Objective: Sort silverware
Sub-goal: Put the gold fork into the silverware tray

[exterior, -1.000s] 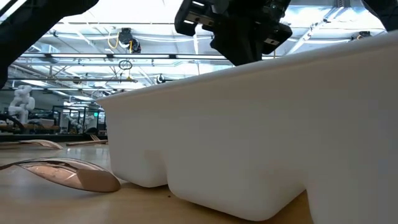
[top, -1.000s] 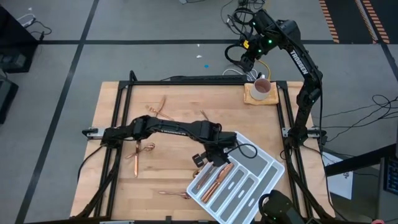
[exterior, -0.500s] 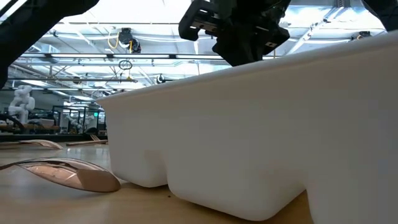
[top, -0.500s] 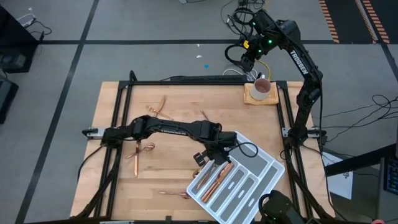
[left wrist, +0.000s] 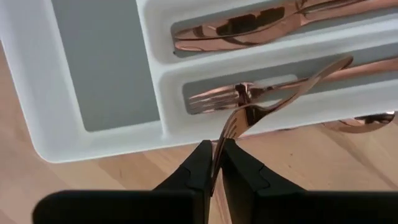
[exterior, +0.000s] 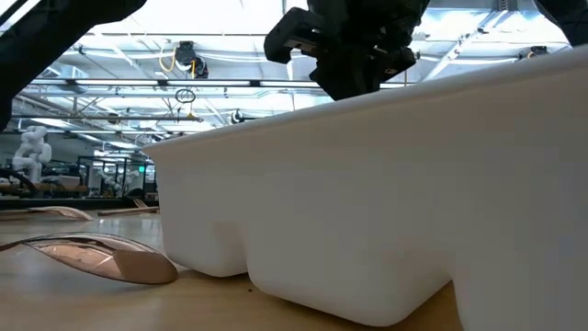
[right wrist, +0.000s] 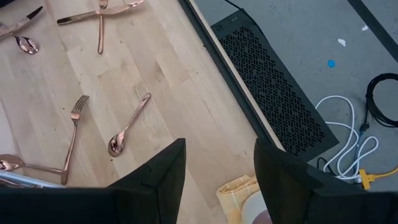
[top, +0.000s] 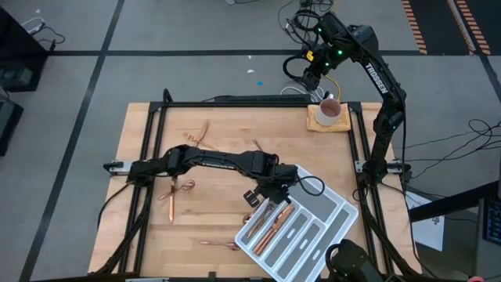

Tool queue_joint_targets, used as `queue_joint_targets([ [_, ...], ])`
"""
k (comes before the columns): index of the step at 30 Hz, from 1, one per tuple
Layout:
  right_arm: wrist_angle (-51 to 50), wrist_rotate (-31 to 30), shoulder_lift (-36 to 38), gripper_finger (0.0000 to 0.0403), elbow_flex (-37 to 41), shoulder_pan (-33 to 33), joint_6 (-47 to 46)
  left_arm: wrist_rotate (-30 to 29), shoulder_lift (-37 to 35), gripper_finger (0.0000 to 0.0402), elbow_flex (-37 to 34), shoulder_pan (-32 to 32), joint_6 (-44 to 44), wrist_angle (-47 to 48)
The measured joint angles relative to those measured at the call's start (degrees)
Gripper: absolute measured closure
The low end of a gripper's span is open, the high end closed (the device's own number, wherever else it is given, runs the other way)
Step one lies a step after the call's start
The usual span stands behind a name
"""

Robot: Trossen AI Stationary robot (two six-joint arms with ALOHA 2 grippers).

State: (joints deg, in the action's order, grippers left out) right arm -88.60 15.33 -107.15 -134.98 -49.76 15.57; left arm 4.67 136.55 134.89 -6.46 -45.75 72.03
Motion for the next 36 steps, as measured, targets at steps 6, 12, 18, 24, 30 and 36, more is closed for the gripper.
queue_joint_targets([
  [6,0.0,-0.02,0.0,0.0227,0.0,0.0,0.07,1.4,0.0,0.0365,0.02,0.0,0.44,2.26],
  [12,0.0,-0.01,0.0,0.0227,0.0,0.0,0.08,1.95,0.0,0.0353,0.02,-0.11,0.45,2.28],
  [18,0.0,-0.02,0.0,0.0227,0.0,0.0,0.09,1.99,0.0,0.0296,0.02,-0.33,0.43,1.54],
  [24,0.0,-0.02,0.0,0.0227,0.0,0.0,0.09,1.19,-0.01,0.0248,0.02,-0.44,0.05,-2.4],
  [30,0.0,-0.23,0.0,0.0227,0.0,0.0,0.1,-9.79,-0.42,0.0244,0.07,0.48,7.02,0.8],
  [36,-0.64,-0.31,0.0,0.0227,0.0,-0.14,0.53,-0.95,-2.93,0.0244,0.09,9.45,22.22,11.89],
])
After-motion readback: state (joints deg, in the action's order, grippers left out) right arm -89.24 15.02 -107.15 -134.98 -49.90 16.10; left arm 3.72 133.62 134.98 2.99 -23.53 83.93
